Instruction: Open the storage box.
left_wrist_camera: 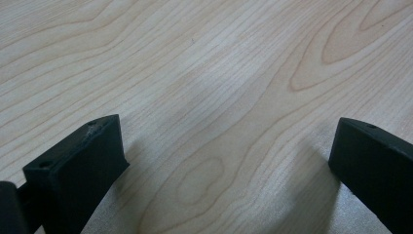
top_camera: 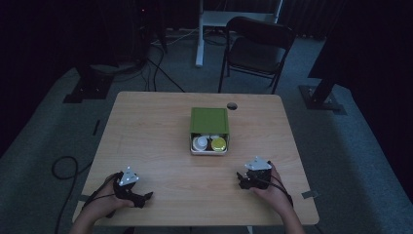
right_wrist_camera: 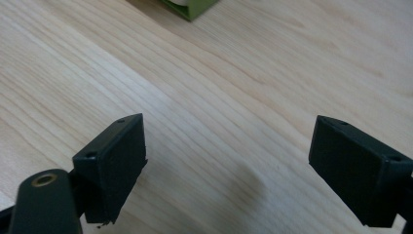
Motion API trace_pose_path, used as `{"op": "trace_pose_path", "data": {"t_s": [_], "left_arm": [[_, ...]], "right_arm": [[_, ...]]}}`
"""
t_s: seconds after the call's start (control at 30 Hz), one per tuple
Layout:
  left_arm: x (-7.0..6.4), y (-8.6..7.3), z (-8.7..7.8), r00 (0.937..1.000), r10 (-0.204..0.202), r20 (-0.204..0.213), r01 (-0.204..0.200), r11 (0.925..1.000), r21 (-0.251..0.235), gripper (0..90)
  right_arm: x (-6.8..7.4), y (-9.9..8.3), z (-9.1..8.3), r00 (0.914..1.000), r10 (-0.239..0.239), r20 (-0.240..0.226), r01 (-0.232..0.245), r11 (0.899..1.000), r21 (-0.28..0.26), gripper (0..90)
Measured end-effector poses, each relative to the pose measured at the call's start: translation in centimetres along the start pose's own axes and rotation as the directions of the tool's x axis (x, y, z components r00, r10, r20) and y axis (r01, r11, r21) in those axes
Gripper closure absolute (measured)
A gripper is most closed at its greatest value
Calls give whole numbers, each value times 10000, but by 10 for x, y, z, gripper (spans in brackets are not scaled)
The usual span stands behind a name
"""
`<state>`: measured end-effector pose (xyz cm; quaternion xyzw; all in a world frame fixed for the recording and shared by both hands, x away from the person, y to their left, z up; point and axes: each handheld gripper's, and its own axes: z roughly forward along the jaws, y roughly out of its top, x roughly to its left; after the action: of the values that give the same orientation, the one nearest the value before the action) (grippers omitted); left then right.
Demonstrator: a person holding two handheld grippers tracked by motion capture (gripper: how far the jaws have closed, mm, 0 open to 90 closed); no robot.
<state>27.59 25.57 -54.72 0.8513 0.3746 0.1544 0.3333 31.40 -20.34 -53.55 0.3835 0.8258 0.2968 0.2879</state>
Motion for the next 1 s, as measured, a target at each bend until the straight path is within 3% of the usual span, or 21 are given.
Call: {"op": "trace_pose_path", "data": {"t_s": [0.17, 0.5, 0.67, 0.73, 0.87, 0.93, 1.0], "left_arm": [[0, 0, 0, 10000, -4, 4, 4, 10000, 10, 0], [0, 0, 0, 10000, -5, 2, 5, 10000, 11, 0], [0, 0, 0, 10000, -2, 1, 2, 10000, 10, 0], [0, 0, 0, 10000, -3, 1, 3, 10000, 11, 0], [0, 0, 0, 10000, -5, 1, 5, 10000, 8, 0], [0, 0, 0, 10000, -4, 1, 4, 10000, 9, 0], [0, 0, 0, 10000, -5, 1, 5, 10000, 8, 0]], "right_arm": [[9, 8, 2, 9968, -751, 284, 752, 9972, -3, 132], [28, 25, 7, 9783, -1988, 582, 1999, 9797, -142, 142], [40, 32, 10, 9593, -2713, 780, 2744, 9610, -329, 161], [45, 35, 11, 9480, -3057, 882, 3097, 9501, -367, 161], [52, 40, 13, 9311, -3483, 1080, 3541, 9343, -398, 187], [55, 43, 14, 9280, -3563, 1088, 3633, 9302, -518, 187], [59, 46, 15, 9163, -3812, 1230, 3905, 9185, -623, 187]]}}
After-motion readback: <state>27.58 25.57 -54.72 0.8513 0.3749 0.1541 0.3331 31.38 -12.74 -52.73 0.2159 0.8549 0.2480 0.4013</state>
